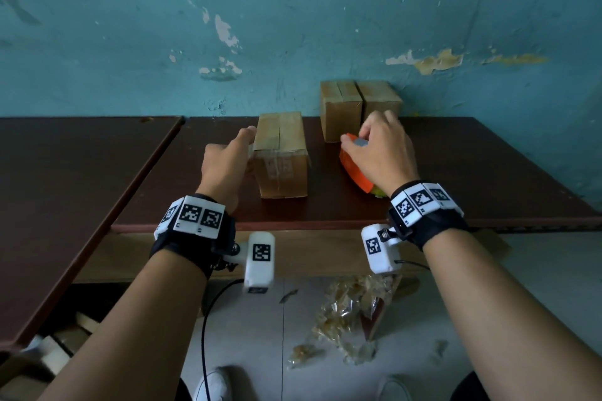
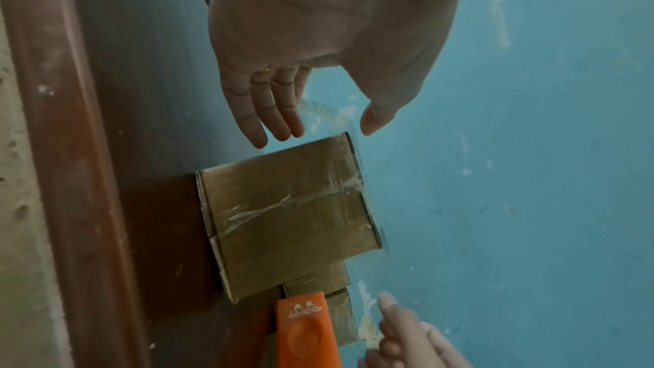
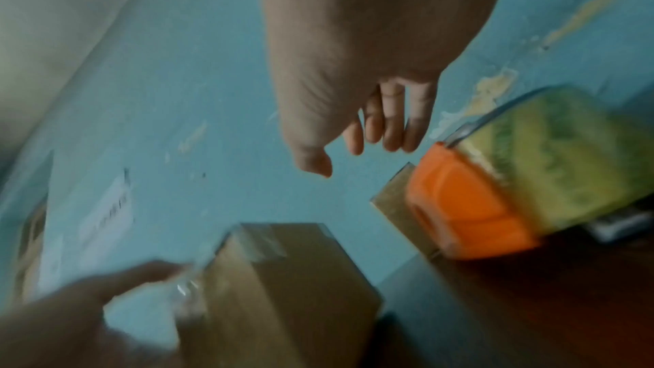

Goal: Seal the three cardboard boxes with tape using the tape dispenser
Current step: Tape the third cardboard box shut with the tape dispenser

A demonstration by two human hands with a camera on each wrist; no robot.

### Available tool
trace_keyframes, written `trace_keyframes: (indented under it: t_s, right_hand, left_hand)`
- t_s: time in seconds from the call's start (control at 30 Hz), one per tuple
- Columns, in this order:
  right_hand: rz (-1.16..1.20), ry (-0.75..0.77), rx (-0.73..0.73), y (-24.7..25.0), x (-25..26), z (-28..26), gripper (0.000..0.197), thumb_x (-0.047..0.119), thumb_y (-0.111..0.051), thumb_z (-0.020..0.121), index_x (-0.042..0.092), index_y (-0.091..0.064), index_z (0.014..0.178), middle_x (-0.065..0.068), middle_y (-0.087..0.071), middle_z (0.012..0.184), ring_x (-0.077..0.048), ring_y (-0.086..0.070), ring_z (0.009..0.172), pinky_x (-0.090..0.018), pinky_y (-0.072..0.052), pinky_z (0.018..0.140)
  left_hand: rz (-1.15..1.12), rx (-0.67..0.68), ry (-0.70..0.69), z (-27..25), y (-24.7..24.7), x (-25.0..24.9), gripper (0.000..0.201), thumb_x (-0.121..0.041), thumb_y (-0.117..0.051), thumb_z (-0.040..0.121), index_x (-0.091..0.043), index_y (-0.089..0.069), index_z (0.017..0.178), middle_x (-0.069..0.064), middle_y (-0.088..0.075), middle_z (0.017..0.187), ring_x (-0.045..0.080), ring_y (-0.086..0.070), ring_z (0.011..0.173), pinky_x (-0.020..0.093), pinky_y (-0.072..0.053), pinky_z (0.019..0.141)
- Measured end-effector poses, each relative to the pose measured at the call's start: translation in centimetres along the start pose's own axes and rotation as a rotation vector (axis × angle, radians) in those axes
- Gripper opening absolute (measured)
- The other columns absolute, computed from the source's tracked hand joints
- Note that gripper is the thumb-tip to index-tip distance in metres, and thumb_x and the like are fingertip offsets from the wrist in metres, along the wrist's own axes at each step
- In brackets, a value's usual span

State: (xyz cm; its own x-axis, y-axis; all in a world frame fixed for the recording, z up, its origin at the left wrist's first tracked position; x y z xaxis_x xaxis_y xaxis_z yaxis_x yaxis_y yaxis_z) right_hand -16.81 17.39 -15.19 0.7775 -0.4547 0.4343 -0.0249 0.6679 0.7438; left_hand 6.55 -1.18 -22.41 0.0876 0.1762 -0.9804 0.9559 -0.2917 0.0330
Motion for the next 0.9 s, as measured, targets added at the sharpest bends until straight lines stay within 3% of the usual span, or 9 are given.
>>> trace_keyframes:
  t_s: [0.1, 0.2, 0.33, 0.4, 0.5, 0.6, 0.73, 0.83, 0.9]
  right_hand:
    - [0.301, -0.003, 0.075, -0.8, 1.1, 0.5, 0.031, 0.047, -0.066, 0.099, 0.016, -0.067, 0.1, 0.001, -0.065, 0.103, -0.014, -0.062, 0.095, -0.036, -0.053, 0.086]
    - [0.57, -0.087, 0.154, -2.9, 1.5, 0.4, 0.043, 0.06, -0.06, 0.097, 0.019, -0.071, 0.106, 0.005, -0.074, 0.103, -0.011, -0.07, 0.102, -0.044, -0.059, 0.096]
    - [0.696, -0.048, 0.267, -5.2, 3.8, -1.0, 0.041, 0.052, -0.058, 0.105, 0.022, -0.073, 0.128, 0.01, -0.074, 0.125, -0.002, -0.065, 0.119, -0.028, -0.049, 0.102]
    - [0.663, 0.023, 0.299, -5.6, 4.8, -1.7, 0.043, 0.048, -0.057, 0.107, 0.023, -0.069, 0.14, 0.011, -0.07, 0.137, 0.0, -0.061, 0.126, -0.023, -0.046, 0.107]
    - [0.637, 0.023, 0.258, -5.9, 4.7, -1.9, 0.038, 0.042, -0.057, 0.108, 0.022, -0.072, 0.136, 0.004, -0.079, 0.118, -0.016, -0.072, 0.096, -0.035, -0.058, 0.087]
    - [0.63, -0.012, 0.222, -5.6, 3.9, -1.2, 0.048, 0.045, -0.059, 0.106, 0.007, -0.074, 0.08, -0.008, -0.07, 0.072, -0.031, -0.066, 0.071, -0.045, -0.052, 0.067]
    - [0.619, 0.031, 0.249, -5.0, 3.9, -0.9, 0.026, 0.034, -0.07, 0.101, 0.016, -0.083, 0.114, 0.007, -0.079, 0.119, -0.002, -0.072, 0.108, -0.024, -0.058, 0.093]
    - [0.556, 0.067, 0.229, -4.4, 4.3, -0.6, 0.023, 0.036, -0.076, 0.096, 0.021, -0.084, 0.111, 0.011, -0.08, 0.112, 0.0, -0.074, 0.094, -0.026, -0.061, 0.085]
    - [0.505, 0.079, 0.216, -4.2, 4.6, -0.3, 0.023, 0.039, -0.079, 0.093, 0.022, -0.085, 0.107, 0.01, -0.081, 0.107, 0.011, -0.069, 0.077, -0.013, -0.055, 0.069]
  left_hand:
    - [-0.104, 0.075, -0.017, 0.1, -0.4, 0.1, 0.064, -0.052, -0.077, 0.087, -0.01, -0.058, 0.13, 0.009, -0.075, 0.108, 0.025, -0.075, 0.097, 0.05, -0.062, 0.094]
    - [-0.132, 0.14, -0.036, -0.2, -1.1, 0.6, 0.041, -0.04, -0.074, 0.097, -0.006, -0.063, 0.116, 0.006, -0.071, 0.082, 0.023, -0.073, 0.085, 0.045, -0.065, 0.089]
    - [-0.094, 0.226, -0.032, -0.7, -2.4, 1.5, 0.071, -0.059, -0.079, 0.083, -0.003, -0.06, 0.123, 0.016, -0.075, 0.11, 0.026, -0.076, 0.096, 0.052, -0.064, 0.093]
    - [-0.052, 0.212, -0.069, -0.9, -2.9, 1.5, 0.063, -0.058, -0.076, 0.091, -0.007, -0.058, 0.124, 0.013, -0.071, 0.109, 0.022, -0.074, 0.092, 0.047, -0.065, 0.09]
    - [-0.013, 0.192, -0.102, -0.8, -3.2, 1.5, 0.044, -0.05, -0.064, 0.103, -0.009, -0.057, 0.118, 0.008, -0.068, 0.102, 0.017, -0.07, 0.085, 0.042, -0.065, 0.085]
    - [-0.02, 0.209, -0.099, -0.4, -3.1, 1.4, 0.049, -0.056, -0.052, 0.106, -0.01, -0.06, 0.12, 0.009, -0.067, 0.101, 0.02, -0.069, 0.087, 0.044, -0.062, 0.088]
    - [0.024, 0.217, -0.111, -0.6, -3.2, 0.8, 0.096, -0.087, -0.049, 0.085, -0.007, -0.058, 0.137, 0.002, -0.068, 0.104, 0.02, -0.069, 0.095, 0.045, -0.06, 0.09]
    - [0.07, 0.226, -0.105, 0.0, -3.5, 1.1, 0.109, -0.101, -0.052, 0.069, -0.015, -0.063, 0.134, -0.001, -0.071, 0.113, 0.02, -0.071, 0.103, 0.05, -0.057, 0.1]
    - [0.097, 0.219, -0.122, -0.4, -3.7, 0.9, 0.093, -0.097, -0.056, 0.07, -0.02, -0.062, 0.121, 0.001, -0.069, 0.122, 0.021, -0.069, 0.111, 0.048, -0.057, 0.099]
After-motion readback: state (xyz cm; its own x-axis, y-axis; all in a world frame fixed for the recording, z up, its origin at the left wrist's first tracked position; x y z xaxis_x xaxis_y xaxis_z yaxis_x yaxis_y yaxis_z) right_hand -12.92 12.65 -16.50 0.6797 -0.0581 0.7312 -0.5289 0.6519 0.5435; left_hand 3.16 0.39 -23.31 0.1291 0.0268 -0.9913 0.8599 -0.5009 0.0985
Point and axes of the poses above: each hand's wrist, its own z-axis towards the middle knuckle, its own y-axis out of the back of the hand, x = y × z, the point moved 9 cm from there along z, towards the middle knuckle
